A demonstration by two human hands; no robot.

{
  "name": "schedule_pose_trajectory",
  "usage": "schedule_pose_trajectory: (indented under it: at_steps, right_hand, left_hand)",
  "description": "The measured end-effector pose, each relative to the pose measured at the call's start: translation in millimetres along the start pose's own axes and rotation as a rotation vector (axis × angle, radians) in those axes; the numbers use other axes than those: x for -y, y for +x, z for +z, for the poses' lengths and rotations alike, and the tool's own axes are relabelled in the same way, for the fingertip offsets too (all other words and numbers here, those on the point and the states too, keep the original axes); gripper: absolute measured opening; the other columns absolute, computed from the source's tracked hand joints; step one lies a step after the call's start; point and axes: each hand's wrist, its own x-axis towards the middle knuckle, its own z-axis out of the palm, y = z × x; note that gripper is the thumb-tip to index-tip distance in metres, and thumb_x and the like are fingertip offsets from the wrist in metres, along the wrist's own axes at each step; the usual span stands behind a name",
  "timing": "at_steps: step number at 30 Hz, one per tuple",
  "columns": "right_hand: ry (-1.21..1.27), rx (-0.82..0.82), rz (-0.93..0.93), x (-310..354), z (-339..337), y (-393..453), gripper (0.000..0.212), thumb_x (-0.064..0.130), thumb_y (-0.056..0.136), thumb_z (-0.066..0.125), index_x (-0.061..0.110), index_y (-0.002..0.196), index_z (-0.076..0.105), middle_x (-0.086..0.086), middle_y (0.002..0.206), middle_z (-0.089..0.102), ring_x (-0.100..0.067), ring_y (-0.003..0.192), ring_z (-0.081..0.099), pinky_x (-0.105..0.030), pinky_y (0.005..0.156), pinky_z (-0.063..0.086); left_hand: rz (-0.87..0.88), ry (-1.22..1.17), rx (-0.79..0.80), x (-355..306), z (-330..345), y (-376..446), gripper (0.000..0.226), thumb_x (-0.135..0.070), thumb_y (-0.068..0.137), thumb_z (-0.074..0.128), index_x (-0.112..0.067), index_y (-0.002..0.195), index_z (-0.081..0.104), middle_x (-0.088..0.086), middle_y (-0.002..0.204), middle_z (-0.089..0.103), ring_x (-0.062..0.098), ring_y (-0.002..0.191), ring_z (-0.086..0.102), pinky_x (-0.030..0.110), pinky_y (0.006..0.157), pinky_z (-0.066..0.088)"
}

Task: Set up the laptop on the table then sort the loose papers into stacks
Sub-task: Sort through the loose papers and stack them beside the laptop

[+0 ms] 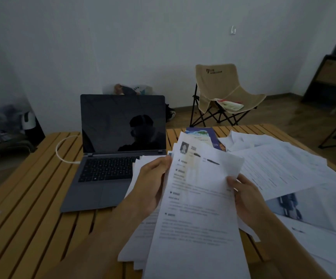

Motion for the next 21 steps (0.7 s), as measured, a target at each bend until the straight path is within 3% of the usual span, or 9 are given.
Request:
schedule_pose_trajectory:
  at_steps: [6,10,15,19,21]
  right_hand:
    - [0.050,0.004,-0.011,-1,2,-2,0.021,0.012,0.100,0.052,0.007,0.112,0.067,-0.013,0.112,0.072,-0.031,0.096,0.068,-0.047,0.076,0.058]
    - [0.053,0.000,-0.044,0,4,-3,0.022,0.012,0.101,0.050,0.004,0.116,0.065,-0.010,0.107,0.073,-0.029,0.095,0.068,-0.044,0.074,0.057]
    - [0.100,0.032,-0.018,-4,5,-2,0.024,0.016,0.102,0.049,0.008,0.119,0.064,-0.010,0.111,0.072,-0.030,0.100,0.066,-0.051,0.088,0.053]
    - [0.201,0.013,-0.013,-6,-2,0,0.016,0.021,0.103,0.049,0.013,0.102,0.062,-0.005,0.100,0.071,-0.025,0.090,0.068,-0.042,0.075,0.057]
    - [0.292,-0.026,-0.012,-2,-11,3,0.017,0.023,0.103,0.049,0.016,0.091,0.060,-0.003,0.093,0.071,-0.019,0.080,0.071,-0.036,0.066,0.060]
  left_hand:
    - [-0.051,-0.066,0.058,-4,3,-6,0.034,-0.027,0.101,0.046,-0.006,0.111,0.071,0.017,0.108,0.070,0.031,0.095,0.065,0.052,0.092,0.051]
    - [-0.082,-0.111,0.033,-2,2,-5,0.035,-0.031,0.100,0.048,-0.006,0.110,0.071,0.013,0.102,0.070,0.030,0.092,0.065,0.048,0.086,0.053]
    - [-0.218,-0.274,0.089,-1,3,-6,0.043,-0.036,0.098,0.051,-0.006,0.127,0.062,0.018,0.117,0.062,0.036,0.103,0.058,0.047,0.087,0.051]
    - [-0.257,-0.288,0.108,2,6,-5,0.045,-0.036,0.093,0.054,-0.008,0.128,0.062,0.019,0.123,0.062,0.036,0.105,0.059,0.046,0.089,0.050]
    - [-0.237,-0.262,0.082,1,5,-3,0.042,-0.036,0.093,0.057,-0.009,0.123,0.066,0.019,0.114,0.066,0.034,0.093,0.064,0.044,0.084,0.051]
